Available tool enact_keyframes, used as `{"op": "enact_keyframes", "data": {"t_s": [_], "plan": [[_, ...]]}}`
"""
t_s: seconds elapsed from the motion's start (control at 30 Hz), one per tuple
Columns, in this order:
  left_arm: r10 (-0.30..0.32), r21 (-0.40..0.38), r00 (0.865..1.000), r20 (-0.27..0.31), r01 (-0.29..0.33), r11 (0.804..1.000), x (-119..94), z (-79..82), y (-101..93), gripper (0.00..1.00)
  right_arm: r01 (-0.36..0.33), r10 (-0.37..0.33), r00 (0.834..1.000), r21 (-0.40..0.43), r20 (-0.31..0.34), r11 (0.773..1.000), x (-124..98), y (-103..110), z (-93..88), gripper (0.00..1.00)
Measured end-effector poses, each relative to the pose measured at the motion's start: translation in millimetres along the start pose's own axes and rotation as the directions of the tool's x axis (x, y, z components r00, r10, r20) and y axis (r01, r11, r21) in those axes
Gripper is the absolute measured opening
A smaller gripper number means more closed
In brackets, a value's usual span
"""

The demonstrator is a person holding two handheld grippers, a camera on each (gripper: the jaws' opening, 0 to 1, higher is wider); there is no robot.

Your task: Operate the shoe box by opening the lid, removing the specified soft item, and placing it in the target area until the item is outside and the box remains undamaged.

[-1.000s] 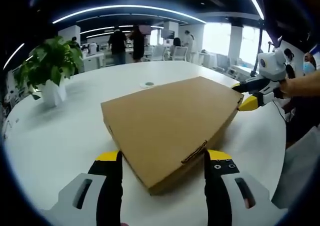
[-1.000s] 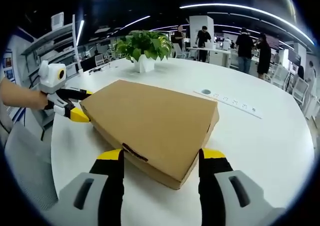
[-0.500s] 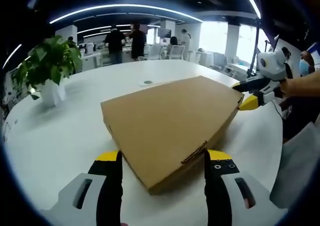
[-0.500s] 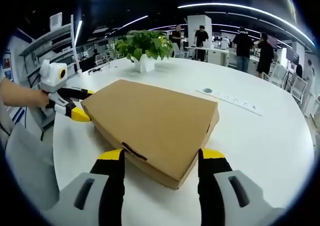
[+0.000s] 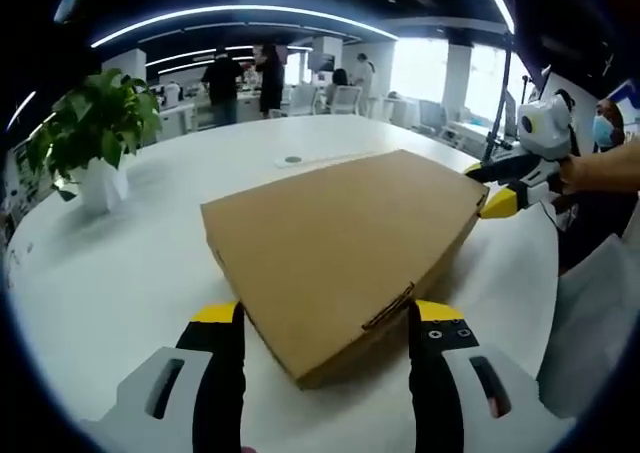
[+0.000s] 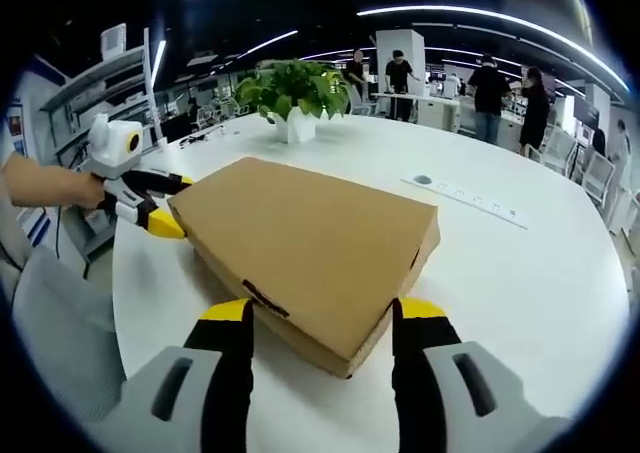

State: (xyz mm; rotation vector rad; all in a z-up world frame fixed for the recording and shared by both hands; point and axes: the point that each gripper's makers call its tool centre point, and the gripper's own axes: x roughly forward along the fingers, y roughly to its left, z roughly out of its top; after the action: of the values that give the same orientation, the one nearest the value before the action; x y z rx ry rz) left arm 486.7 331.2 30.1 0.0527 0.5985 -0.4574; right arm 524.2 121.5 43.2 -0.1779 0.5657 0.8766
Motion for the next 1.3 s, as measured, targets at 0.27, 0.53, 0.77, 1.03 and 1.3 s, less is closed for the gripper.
{"op": "enact_keyframes", "data": {"t_s": [0.27, 0.53, 0.77, 1.03, 1.3], "plan": [[-0.010, 0.006, 1.000, -0.011, 0.011, 1.000, -6.5, -4.1, 4.2, 0.67, -0.009, 0.009, 1.000, -0.004, -0.003, 1.000, -0.1, 9.6, -1.0, 0.49], [-0.019, 0.011, 1.000, -0.022, 0.019, 1.000, -14.7, -9.2, 9.9, 0.67, -0.018, 0.018, 1.000, -0.008, 0.001, 1.000, 0.1, 21.1, -1.6, 0.48], [-0.031, 0.019, 0.999, -0.032, 0.032, 0.999, -22.2, -13.9, 13.6, 0.67, -0.028, 0.028, 1.000, -0.012, 0.004, 1.000, -1.3, 31.7, -2.8, 0.46], [-0.050, 0.030, 0.998, -0.043, 0.051, 0.998, -31.3, -19.4, 17.1, 0.67, -0.043, 0.043, 0.999, -0.026, 0.001, 0.999, -4.5, 46.1, -6.4, 0.44], [-0.064, 0.038, 0.997, -0.054, 0.066, 0.997, -41.0, -25.6, 23.0, 0.67, -0.055, 0.055, 0.998, -0.034, 0.001, 0.998, -5.8, 59.4, -8.4, 0.43]]}}
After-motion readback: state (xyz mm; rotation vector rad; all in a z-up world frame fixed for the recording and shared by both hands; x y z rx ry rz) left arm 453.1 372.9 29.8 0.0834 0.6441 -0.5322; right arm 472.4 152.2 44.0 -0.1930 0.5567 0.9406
